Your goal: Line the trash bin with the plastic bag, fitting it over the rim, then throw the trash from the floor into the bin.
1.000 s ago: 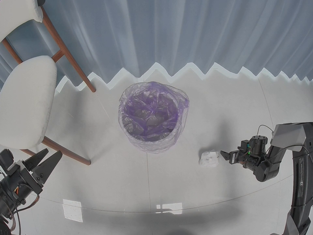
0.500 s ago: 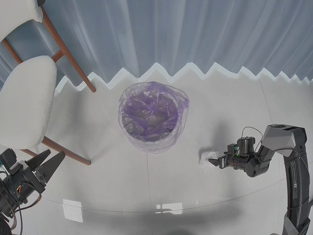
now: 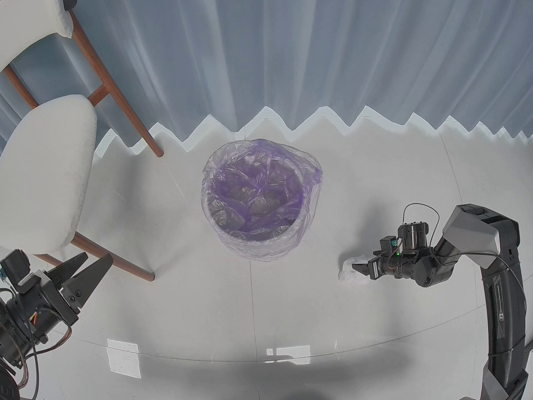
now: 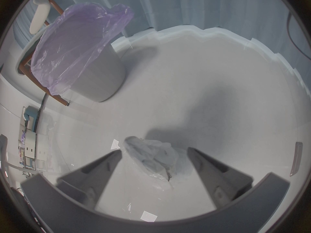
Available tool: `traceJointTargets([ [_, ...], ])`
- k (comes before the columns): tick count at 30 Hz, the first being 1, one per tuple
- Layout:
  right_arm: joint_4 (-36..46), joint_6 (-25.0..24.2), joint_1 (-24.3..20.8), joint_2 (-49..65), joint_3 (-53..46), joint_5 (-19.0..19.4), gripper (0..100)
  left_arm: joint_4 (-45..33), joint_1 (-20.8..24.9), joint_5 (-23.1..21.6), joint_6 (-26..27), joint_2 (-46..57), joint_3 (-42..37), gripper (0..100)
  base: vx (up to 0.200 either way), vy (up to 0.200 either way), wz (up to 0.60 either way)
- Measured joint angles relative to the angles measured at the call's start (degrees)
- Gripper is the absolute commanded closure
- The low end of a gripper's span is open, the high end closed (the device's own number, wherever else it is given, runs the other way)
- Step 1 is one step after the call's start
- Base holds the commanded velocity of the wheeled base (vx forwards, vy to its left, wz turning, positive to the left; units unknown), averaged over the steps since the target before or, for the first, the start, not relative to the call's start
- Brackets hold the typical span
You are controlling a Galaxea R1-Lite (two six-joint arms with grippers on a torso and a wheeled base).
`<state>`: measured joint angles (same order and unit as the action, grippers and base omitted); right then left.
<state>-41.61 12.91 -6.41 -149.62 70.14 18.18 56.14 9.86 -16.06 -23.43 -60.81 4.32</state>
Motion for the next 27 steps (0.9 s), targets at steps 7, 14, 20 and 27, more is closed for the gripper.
traceJointTargets([
  [7,0.15,0.0,0.0,-0.09,0.33,0.6,100,0.02,-0.63,-0.01,1.01,0.0,0.12,0,0.0,0.0,0.0],
  [14,-1.48,0.15,0.05,-0.05,-0.44,0.6,100,0.0,-2.32,0.0,1.4,0.12,-0.22,0,0.0,0.0,0.0],
  [20,-7.52,0.06,0.72,2.82,-5.27,0.6,100,0.02,-3.74,0.05,1.89,0.48,-0.22,0,0.0,0.0,0.0],
  [27,-10.81,-1.1,2.12,14.99,-17.86,0.57,100,0.02,-4.96,0.0,2.5,1.49,-0.29,0,0.0,0.0,0.0],
])
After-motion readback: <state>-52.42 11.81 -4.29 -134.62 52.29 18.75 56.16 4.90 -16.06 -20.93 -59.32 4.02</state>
